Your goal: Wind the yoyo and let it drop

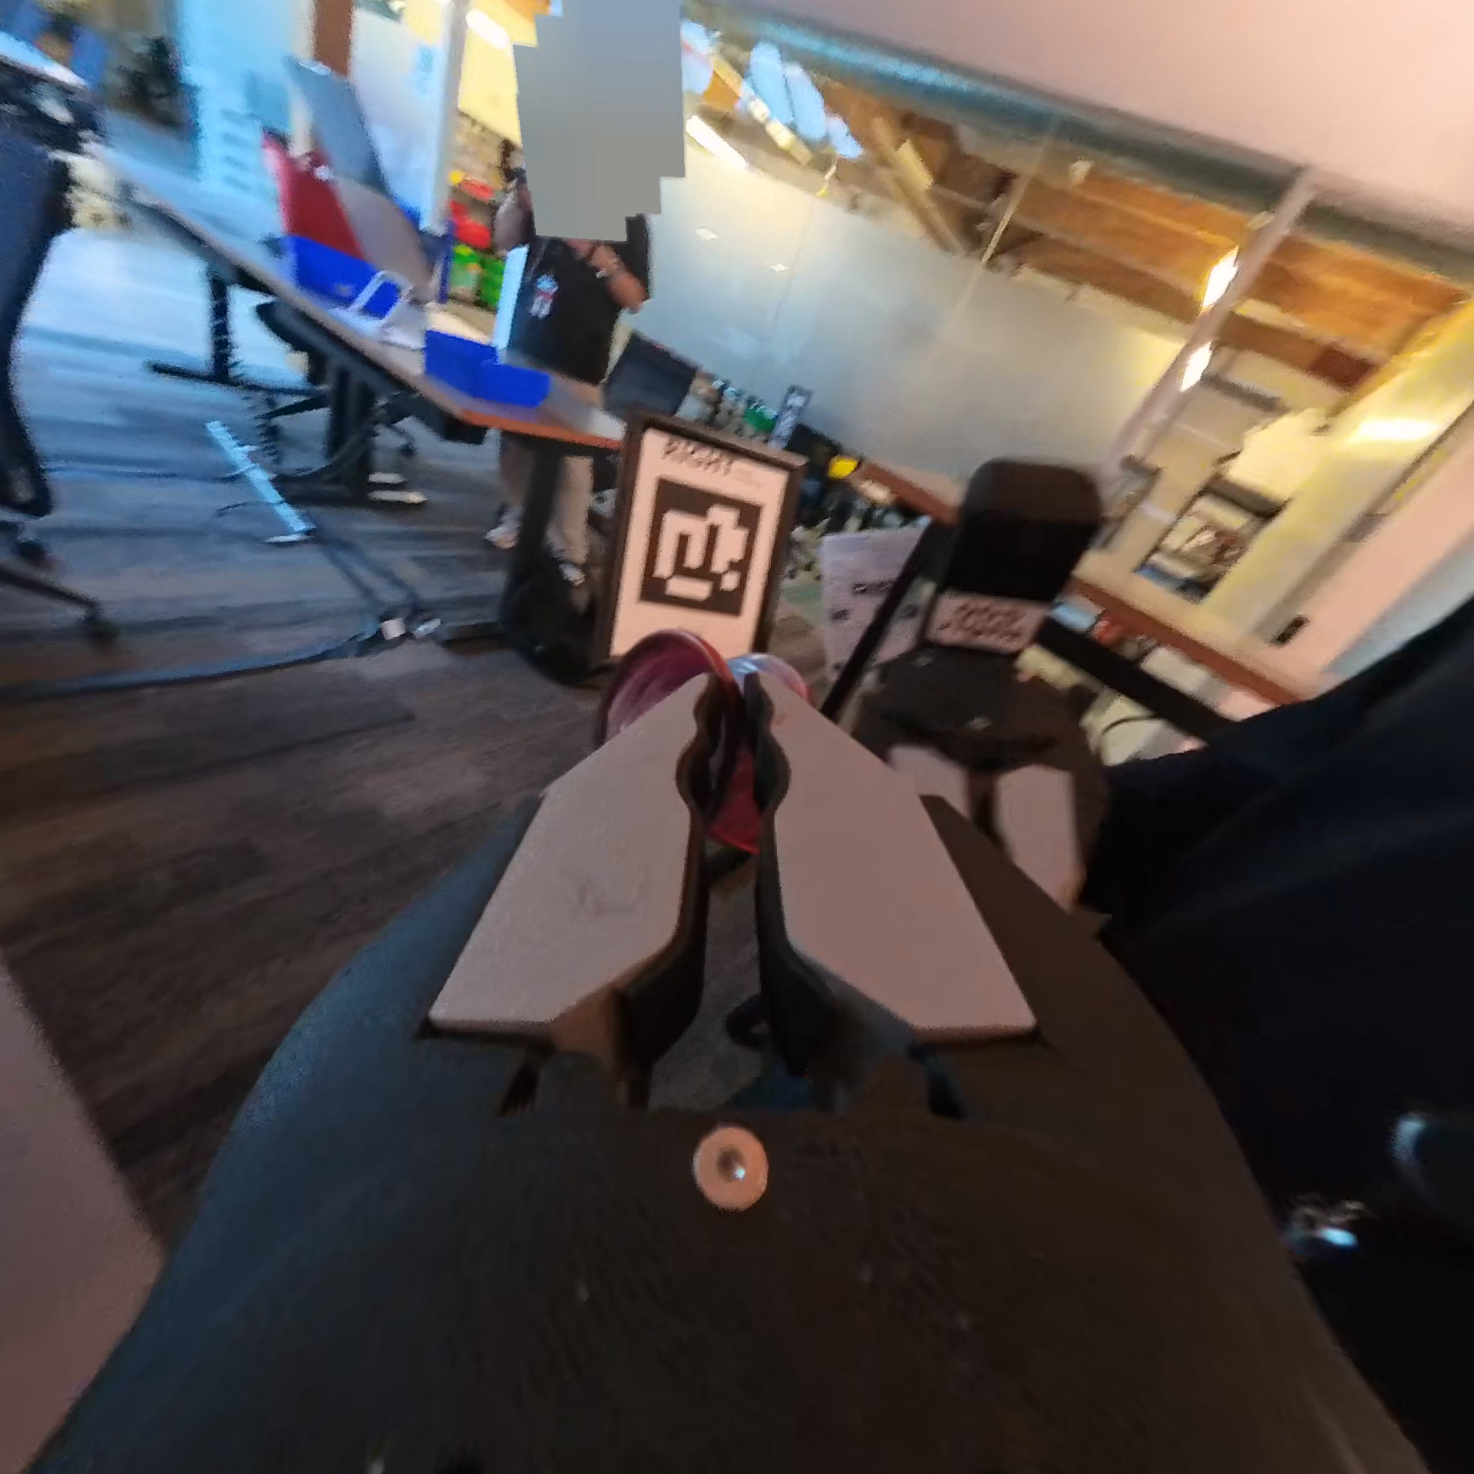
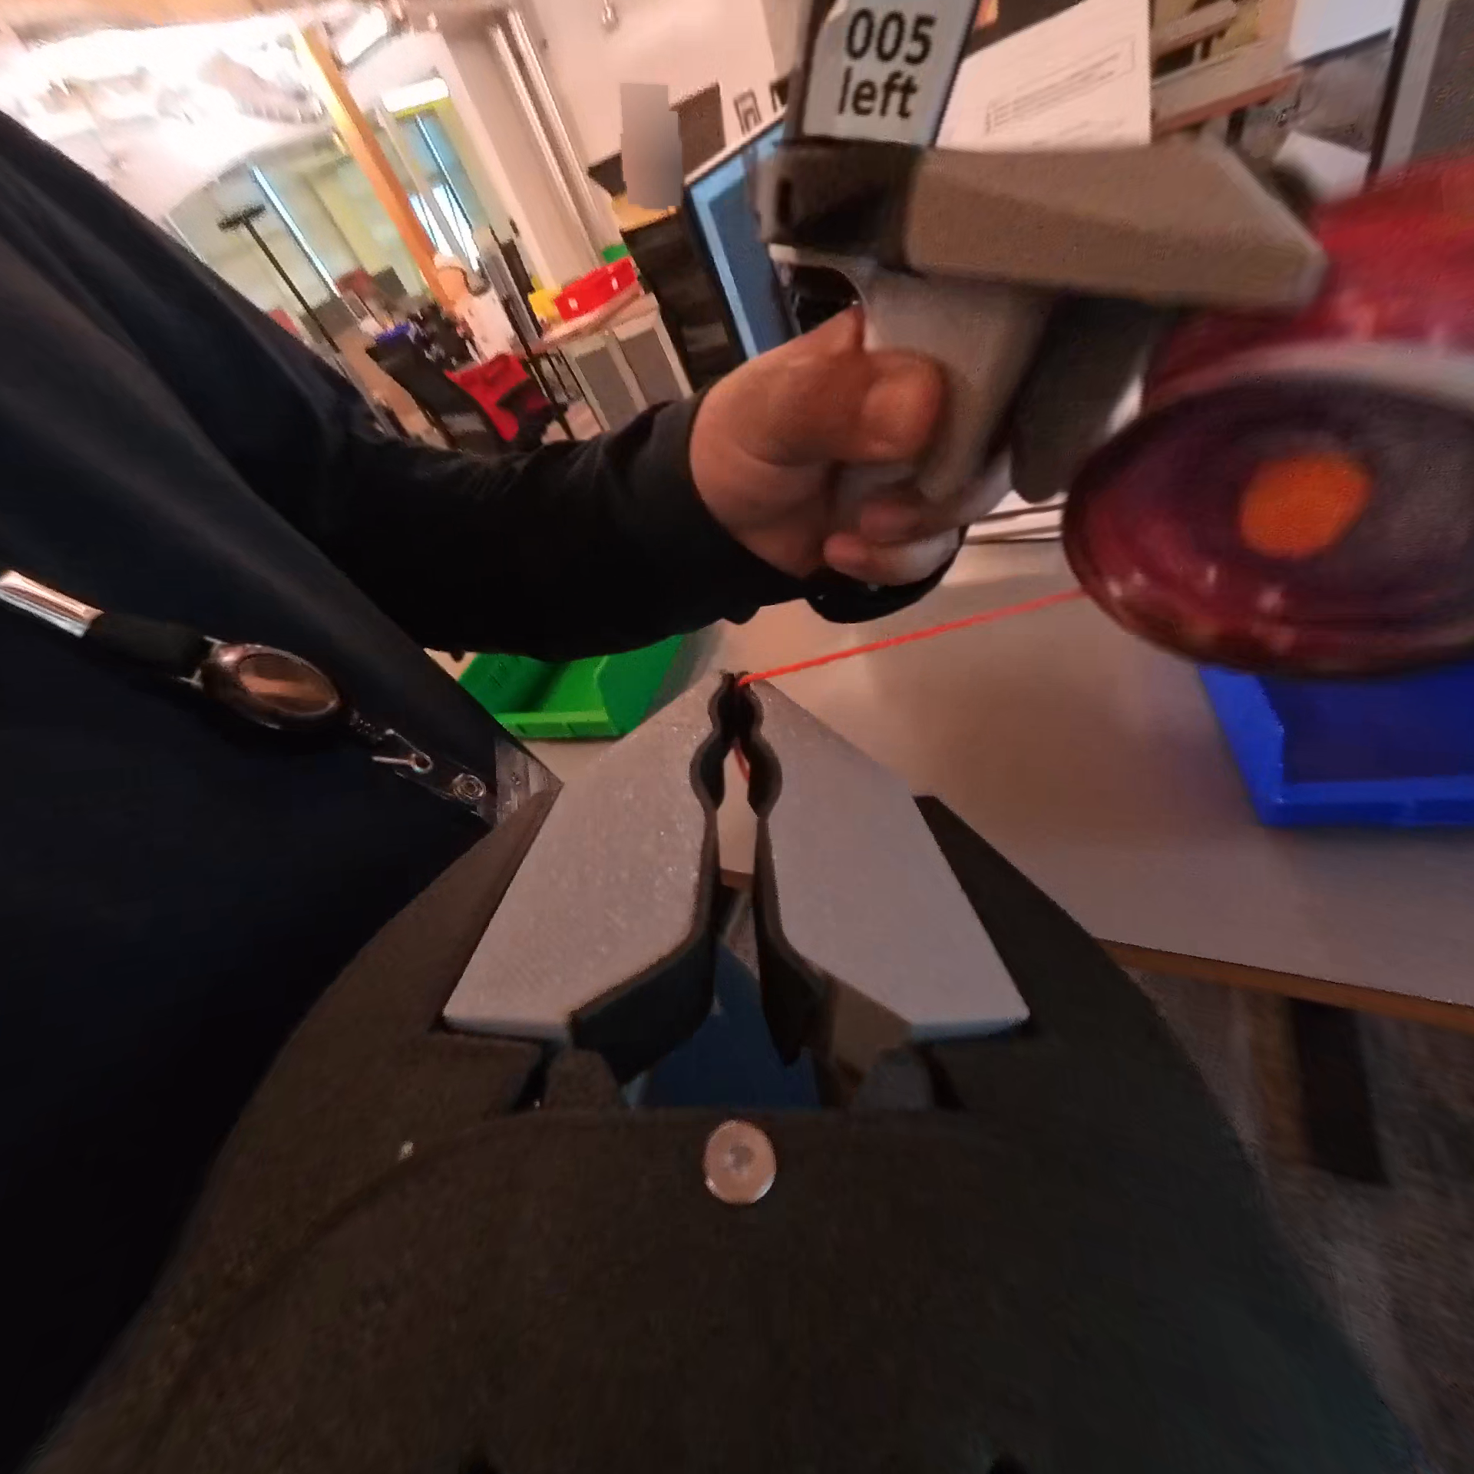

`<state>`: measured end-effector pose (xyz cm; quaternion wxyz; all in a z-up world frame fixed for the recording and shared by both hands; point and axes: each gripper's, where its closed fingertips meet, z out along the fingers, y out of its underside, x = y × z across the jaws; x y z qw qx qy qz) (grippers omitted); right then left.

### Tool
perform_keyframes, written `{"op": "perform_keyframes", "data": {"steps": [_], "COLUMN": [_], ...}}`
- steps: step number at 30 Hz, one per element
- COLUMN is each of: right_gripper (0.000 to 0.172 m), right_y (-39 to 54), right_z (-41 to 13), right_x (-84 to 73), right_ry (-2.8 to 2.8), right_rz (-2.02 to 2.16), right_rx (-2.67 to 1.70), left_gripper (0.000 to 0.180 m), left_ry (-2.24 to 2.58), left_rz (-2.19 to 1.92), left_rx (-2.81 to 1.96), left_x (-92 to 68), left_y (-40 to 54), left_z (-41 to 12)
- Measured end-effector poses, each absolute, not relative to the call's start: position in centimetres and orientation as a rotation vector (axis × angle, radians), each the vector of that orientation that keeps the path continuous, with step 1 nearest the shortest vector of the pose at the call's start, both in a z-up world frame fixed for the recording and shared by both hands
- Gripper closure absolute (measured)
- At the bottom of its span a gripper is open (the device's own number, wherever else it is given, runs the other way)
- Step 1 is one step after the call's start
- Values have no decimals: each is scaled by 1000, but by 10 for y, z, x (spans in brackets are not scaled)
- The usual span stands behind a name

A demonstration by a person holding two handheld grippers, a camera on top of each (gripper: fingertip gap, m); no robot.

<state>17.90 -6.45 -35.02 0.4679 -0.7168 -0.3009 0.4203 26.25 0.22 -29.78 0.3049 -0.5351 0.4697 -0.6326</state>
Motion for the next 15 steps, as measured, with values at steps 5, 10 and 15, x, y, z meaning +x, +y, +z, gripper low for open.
{"op": "perform_keyframes", "data": {"steps": [5,10,15], "right_gripper": [172,172,172], "right_y": [-58,-36,-23], "right_z": [-339,-338,-323], "right_x": [209,268,294], "right_ry": [-797,-895,-788], "right_rz": [775,346,407], "right_rx": [-1843,-1946,-1907], "left_gripper": [176,178,178], "left_ry": [1462,1656,1581], "left_rz": [-1359,-1267,-1553], "left_rx": [-1461,-1404,-1338], "left_x": [265,266,259], "left_y": [-1,-29,-45], "left_z": [-342,-359,-326]}}
